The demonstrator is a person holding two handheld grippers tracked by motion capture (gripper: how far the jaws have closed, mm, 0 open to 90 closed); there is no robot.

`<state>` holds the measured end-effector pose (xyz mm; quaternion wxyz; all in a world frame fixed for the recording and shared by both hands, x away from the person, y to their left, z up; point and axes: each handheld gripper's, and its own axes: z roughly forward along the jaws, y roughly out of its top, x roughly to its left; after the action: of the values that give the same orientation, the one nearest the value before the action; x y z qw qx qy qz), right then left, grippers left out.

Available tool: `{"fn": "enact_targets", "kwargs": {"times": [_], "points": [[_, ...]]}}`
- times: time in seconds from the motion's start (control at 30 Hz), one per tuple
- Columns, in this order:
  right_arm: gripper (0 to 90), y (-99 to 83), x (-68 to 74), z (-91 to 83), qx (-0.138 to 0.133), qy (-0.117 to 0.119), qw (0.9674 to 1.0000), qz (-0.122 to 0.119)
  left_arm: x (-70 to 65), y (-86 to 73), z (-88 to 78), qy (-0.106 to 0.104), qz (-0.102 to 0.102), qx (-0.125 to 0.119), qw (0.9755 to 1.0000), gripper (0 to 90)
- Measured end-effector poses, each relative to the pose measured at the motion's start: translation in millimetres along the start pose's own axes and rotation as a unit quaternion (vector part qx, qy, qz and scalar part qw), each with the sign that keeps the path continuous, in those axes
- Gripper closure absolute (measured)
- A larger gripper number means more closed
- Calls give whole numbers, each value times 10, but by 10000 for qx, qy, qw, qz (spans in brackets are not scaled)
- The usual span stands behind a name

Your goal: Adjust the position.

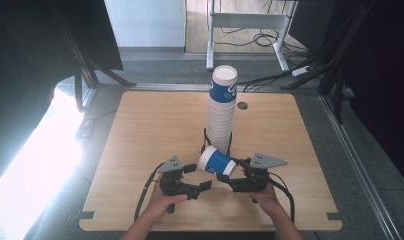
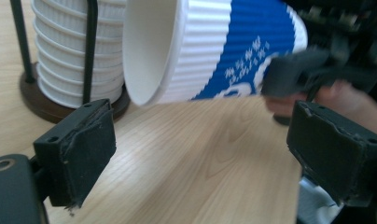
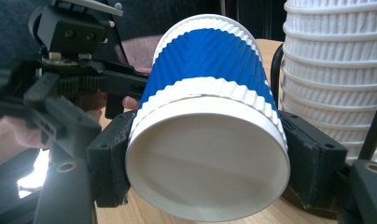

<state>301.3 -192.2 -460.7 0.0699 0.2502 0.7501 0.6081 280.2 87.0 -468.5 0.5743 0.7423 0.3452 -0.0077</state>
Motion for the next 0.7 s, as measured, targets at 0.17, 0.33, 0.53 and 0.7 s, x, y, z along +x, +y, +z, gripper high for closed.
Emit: {"fn": "enact_targets", "kwargs": {"times": [0.17,0.33,0.53,0.7], "points": [[272,-44,28,10,-117,-109,9999,-61,30,23,31,-241,-455,-130,9986,83],[273,-57,77,37,-226,-221,9994,-148,63,46,65,-389,-924,-263,9946,81],[273,-59,104,43,-345,-332,9987,-193,89,53,87,-489,-1340,-344,9892,70],[273,-58,139,59,-430,-439,9978,-260,188,2,105,-671,-1842,-501,9793,74]]}}
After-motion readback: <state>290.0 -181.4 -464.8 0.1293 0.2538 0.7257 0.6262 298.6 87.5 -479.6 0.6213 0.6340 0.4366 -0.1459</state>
